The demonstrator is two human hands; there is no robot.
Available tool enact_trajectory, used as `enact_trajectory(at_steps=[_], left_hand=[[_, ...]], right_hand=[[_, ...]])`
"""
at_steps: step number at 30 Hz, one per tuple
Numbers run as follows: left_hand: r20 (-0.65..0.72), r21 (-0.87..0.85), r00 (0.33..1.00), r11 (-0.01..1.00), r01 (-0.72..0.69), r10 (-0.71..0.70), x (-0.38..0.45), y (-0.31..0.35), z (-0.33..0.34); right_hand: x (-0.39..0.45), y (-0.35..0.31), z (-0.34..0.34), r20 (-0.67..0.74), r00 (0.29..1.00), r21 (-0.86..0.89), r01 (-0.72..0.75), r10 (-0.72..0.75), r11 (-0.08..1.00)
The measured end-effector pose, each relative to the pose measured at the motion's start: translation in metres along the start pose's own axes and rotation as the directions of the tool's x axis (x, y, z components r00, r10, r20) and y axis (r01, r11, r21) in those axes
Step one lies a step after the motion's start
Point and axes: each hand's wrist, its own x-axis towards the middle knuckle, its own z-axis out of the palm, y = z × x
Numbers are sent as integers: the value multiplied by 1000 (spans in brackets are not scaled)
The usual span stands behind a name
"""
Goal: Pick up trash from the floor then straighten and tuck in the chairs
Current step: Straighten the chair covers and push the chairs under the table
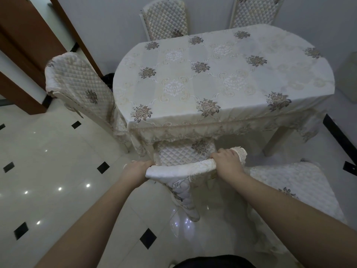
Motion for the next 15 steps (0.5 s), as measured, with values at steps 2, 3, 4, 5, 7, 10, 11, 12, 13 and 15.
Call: enact_trajectory(at_steps=[2, 3, 4, 5, 7, 10, 11, 12, 13, 15], left_hand=[[5, 50, 1000, 999, -16, 16, -5, 4, -6], [19, 48, 999, 998, -34, 33, -12, 10, -12], [20, 22, 998, 998, -62, 62, -21, 19, -18], [3, -12, 994, 994, -105, 105, -31, 32, -24], [-63, -82, 980, 977, -195, 190, -47, 61, -25], [-196, -85, 969, 982, -167, 148, -49, 87, -9], [-250, -96, 961, 985, -146, 118, -46, 89, -5], [-300, -113, 949, 984, -140, 100, -44, 88, -2], [-334, -127, 939, 982, -138, 88, -43, 85, 0], [-346, -120, 935, 984, -130, 81, -42, 81, -1]], right_hand=[[0, 0, -1, 3, 1000, 1, 4, -4, 1000], [-1, 0, -1, 1, 1000, 1, 2, -2, 1000], [-1, -1, -1, -2, 1000, 2, -1, 1, 1000], [-2, -1, -1, -6, 1000, 2, -3, 3, 1000], [-3, -2, -2, -9, 1000, -1, -6, 6, 1000], [-5, -2, -5, -11, 1000, 21, -4, 5, 1000], [-5, -2, -5, -13, 1000, 27, -6, 7, 1000], [-6, -3, -6, -14, 1000, 27, -10, 11, 1000], [-6, -3, -6, -14, 1000, 22, -15, 15, 1000], [-7, -5, -6, -6, 1000, 6, -22, 22, 1000]])
